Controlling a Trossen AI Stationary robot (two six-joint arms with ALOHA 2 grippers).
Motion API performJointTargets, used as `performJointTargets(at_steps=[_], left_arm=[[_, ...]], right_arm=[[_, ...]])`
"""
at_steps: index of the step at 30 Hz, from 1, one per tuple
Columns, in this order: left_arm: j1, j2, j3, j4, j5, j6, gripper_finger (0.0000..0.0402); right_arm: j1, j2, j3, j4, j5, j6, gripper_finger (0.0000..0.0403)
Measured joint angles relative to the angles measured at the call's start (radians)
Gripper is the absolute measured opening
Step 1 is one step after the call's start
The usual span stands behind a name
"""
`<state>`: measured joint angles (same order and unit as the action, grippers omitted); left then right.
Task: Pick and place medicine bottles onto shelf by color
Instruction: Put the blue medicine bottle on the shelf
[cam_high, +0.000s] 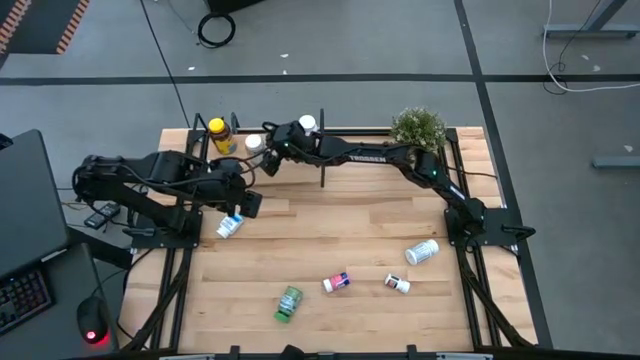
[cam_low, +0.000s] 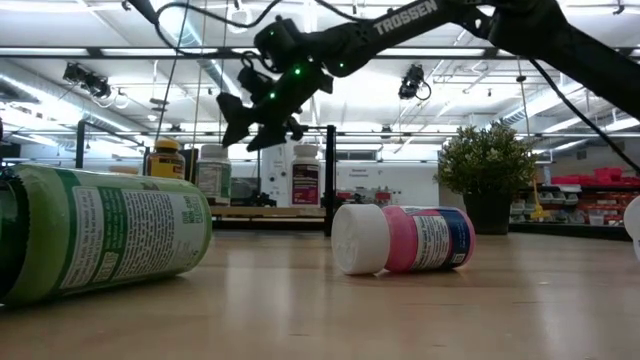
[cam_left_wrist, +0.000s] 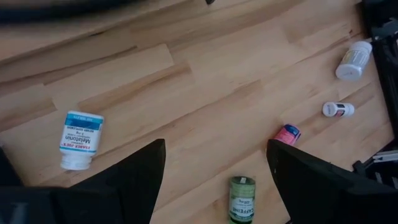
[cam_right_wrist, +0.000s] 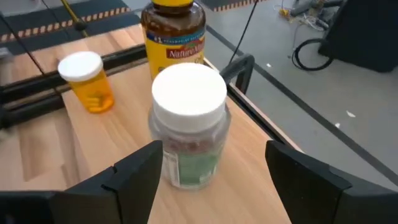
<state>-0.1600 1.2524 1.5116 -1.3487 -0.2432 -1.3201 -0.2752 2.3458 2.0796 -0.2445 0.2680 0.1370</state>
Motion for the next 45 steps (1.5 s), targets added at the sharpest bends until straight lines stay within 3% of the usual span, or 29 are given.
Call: performJointTargets(at_steps=[10, 21, 33, 45], left_arm=[[0.0, -0.001, 0.0, -0.003, -0.03, -0.003, 0.0286], [0.0, -0.001, 0.0, -0.006, -0.03, -0.003, 0.0286], [0.0, -0.001, 0.0, -0.029, -0.034, 0.007, 0.0286], [0.0, -0.002, 0.0, -0.033, -0.034, 0.007, 0.0286]], right_arm=[[-0.001, 0.009, -0.002, -0.1, -0.139, 0.088, 0.029], [-0.028, 0.009, -0.106, 0.108, -0.123, 0.091, 0.0273], [-0.056, 0.01, -0.109, 0.214, -0.156, 0.085, 0.0267], [-0.033, 0.01, -0.109, 0.066, -0.198, 0.094, 0.0266]])
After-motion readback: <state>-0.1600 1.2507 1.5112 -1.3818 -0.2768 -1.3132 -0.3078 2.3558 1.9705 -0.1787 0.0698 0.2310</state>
